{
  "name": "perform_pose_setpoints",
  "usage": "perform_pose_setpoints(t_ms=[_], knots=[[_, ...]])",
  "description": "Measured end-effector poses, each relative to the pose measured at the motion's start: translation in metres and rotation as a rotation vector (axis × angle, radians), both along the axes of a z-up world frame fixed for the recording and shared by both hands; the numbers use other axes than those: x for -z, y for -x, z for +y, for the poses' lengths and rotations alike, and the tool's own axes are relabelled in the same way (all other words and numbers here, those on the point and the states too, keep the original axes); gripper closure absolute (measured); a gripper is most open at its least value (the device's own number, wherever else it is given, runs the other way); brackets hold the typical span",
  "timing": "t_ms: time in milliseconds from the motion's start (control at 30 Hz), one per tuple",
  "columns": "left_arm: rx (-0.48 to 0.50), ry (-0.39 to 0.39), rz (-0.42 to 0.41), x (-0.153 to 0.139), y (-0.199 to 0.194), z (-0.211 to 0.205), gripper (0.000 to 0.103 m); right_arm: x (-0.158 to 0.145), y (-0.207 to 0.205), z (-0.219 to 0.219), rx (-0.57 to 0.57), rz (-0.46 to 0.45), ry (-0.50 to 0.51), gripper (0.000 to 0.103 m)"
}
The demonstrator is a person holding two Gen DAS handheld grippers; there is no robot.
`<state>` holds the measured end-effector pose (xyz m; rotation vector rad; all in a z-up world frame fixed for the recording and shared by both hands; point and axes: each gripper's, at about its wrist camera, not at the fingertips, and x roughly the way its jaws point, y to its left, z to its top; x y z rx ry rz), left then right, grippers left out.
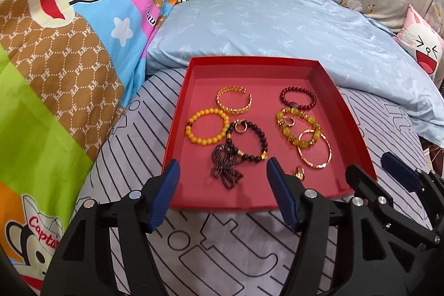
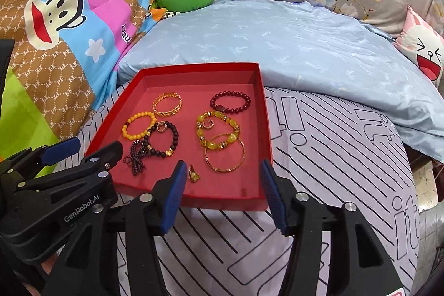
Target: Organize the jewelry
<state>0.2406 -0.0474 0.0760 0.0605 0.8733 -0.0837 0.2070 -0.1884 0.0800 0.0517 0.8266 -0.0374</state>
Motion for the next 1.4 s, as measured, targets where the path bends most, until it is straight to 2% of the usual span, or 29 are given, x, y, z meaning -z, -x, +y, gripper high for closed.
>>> perform_pose_setpoints(t_ms=[167,467,700,933,1333,1400], knots=[[-0.03,-0.006,0.007,0.004,0.009,0.006,0.028,0.002,0.012,-0.006,0.021,0.006,0.005,0.03],[-0.058,-0.022,0.021,0.012,0.027,0.015,0.014,0.007,0.032,-0.007,0.025,0.026,0.006,0.019],[-0.078,-0.016,0.033,0.017,0.039,0.021,0.011,0.007,0.045,-0.002,0.018,0.026,0.022,0.019],[-0.086,-0.012,0.025,0.013,0.047,0.024,0.01,0.004,0.052,-0.004,0.041,0.025,0.013,0.012],[-0.079,-0.012,0.021,0.011,0.051,0.023,0.009,0.002,0.058,-0.006,0.062,0.008,0.035,0.012],[-0.079,-0.012,0.021,0.011,0.051,0.022,0.009,0.002,0.059,-0.008,0.069,0.002,0.042,0.006]])
